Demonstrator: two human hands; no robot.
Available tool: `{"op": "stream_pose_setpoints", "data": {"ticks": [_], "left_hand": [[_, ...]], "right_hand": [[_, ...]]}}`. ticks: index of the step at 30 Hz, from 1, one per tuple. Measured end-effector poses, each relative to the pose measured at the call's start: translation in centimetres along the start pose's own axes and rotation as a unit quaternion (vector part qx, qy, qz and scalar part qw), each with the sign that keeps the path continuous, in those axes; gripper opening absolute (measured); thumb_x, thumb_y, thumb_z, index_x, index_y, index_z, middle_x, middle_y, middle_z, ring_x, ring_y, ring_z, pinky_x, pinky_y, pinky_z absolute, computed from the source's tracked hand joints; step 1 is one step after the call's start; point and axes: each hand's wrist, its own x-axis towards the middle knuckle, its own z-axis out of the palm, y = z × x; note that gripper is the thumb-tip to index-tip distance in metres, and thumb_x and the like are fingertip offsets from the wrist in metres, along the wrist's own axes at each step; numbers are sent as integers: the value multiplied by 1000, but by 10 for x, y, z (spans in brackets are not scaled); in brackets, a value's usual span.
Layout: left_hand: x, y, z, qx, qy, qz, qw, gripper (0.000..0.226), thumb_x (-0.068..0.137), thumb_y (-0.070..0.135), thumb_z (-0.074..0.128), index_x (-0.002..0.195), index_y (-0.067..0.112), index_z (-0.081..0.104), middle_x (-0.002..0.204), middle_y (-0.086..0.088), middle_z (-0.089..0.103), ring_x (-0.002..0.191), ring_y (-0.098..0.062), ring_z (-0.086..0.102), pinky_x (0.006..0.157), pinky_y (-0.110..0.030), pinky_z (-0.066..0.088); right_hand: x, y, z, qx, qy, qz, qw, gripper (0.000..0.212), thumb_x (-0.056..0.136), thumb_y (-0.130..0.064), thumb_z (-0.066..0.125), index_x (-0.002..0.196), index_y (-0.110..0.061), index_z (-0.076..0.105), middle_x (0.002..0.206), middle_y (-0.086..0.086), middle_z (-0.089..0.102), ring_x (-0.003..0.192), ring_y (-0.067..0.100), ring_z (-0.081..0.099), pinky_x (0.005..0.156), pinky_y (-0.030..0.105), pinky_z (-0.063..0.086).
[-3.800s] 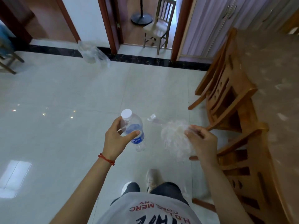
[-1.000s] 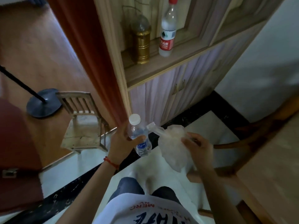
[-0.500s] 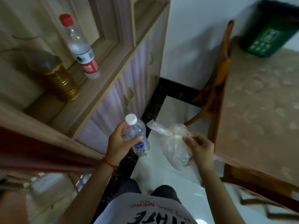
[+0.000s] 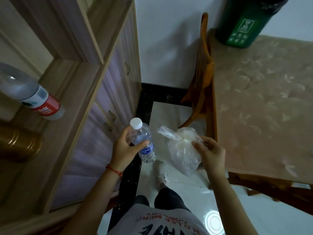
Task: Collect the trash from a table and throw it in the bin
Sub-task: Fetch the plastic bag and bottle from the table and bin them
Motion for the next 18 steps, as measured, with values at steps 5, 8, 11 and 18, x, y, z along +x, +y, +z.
{"op": "stream_pose_setpoints", "data": {"ticks": [5, 8, 11, 18], "left_hand": [[67, 10, 16, -3, -4, 3, 1000, 55, 58, 29, 81, 106, 29, 56, 106, 5, 64, 96, 4, 60, 76, -12, 48], [113, 21, 27, -5, 2, 2, 1000, 64, 50, 44, 75, 109, 27, 56, 107, 7, 65, 100, -4, 61, 80, -18, 50], [156, 37, 39, -5, 10, 5, 1000, 64, 50, 44, 76, 109, 27, 56, 106, 7, 66, 101, -7, 62, 81, -20, 50], [243, 62, 62, 2, 2, 6, 1000, 61, 50, 46, 76, 106, 33, 56, 105, 8, 66, 100, -7, 62, 78, -16, 50]], "right_hand": [[66, -18, 11, 13, 1, -13, 1000, 14, 79, -5, 68, 89, -15, 68, 78, -7, 67, 65, -4, 63, 57, 9, 50], [114, -33, 17, 35, -2, -11, 999, 15, 79, -4, 68, 88, -16, 70, 78, -5, 69, 65, 0, 65, 57, 11, 50], [160, -47, 22, 37, -11, -12, 999, 16, 78, -6, 69, 87, -18, 71, 80, -4, 71, 70, 3, 66, 62, 15, 53], [246, -82, 39, 45, -20, -36, 998, 13, 79, -2, 68, 89, -10, 70, 78, -6, 69, 67, -1, 65, 58, 9, 49]]}}
